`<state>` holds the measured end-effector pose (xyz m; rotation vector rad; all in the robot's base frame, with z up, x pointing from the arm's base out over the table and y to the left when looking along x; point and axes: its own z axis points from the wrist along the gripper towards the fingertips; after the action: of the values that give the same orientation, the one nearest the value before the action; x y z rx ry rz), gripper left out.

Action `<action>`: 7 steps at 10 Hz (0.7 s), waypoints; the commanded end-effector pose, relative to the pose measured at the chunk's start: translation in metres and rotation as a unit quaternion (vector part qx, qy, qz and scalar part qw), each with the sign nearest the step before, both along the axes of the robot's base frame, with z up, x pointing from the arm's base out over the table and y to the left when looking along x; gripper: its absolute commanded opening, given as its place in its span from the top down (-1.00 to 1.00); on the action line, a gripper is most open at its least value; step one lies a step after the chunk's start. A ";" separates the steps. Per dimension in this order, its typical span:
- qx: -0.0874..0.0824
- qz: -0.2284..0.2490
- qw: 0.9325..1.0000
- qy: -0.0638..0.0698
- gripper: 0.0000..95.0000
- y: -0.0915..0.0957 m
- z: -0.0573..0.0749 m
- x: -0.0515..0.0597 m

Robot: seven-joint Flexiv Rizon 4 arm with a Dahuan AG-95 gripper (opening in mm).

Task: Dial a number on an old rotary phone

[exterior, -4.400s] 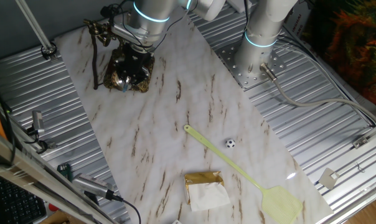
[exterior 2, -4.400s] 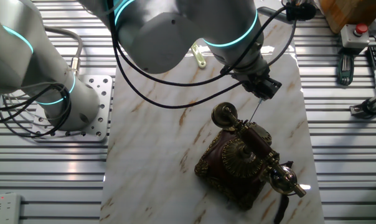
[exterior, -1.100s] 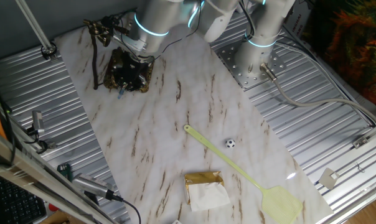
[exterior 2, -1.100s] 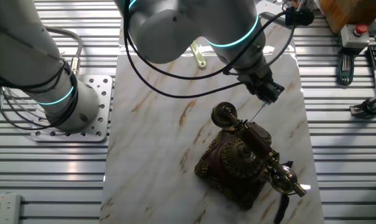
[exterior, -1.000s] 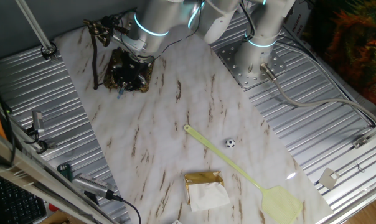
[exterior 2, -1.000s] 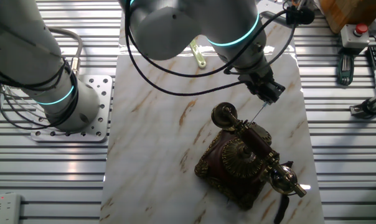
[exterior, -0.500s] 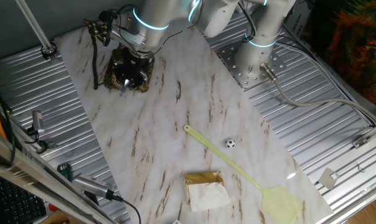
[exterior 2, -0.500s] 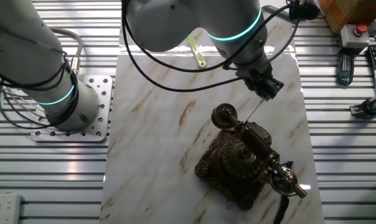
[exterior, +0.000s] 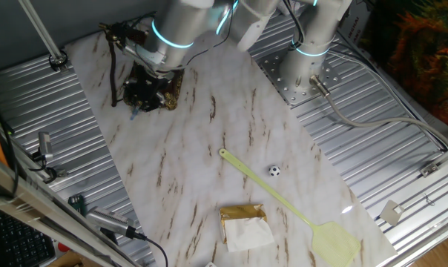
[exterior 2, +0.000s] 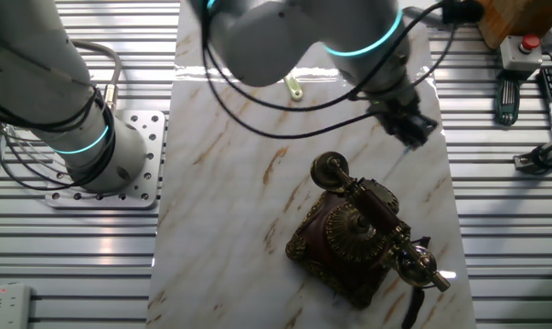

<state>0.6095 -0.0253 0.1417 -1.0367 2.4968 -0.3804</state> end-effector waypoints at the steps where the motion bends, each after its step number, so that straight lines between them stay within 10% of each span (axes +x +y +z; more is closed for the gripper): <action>1: 0.016 0.012 0.997 0.072 1.00 0.017 -0.004 -0.017; 5: 0.016 -0.006 0.992 0.124 1.00 0.033 -0.007 -0.006; 7: 0.042 -0.045 0.985 0.163 1.00 0.035 -0.007 -0.006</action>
<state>0.6137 0.0101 0.1257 -1.0743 2.7765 -0.1717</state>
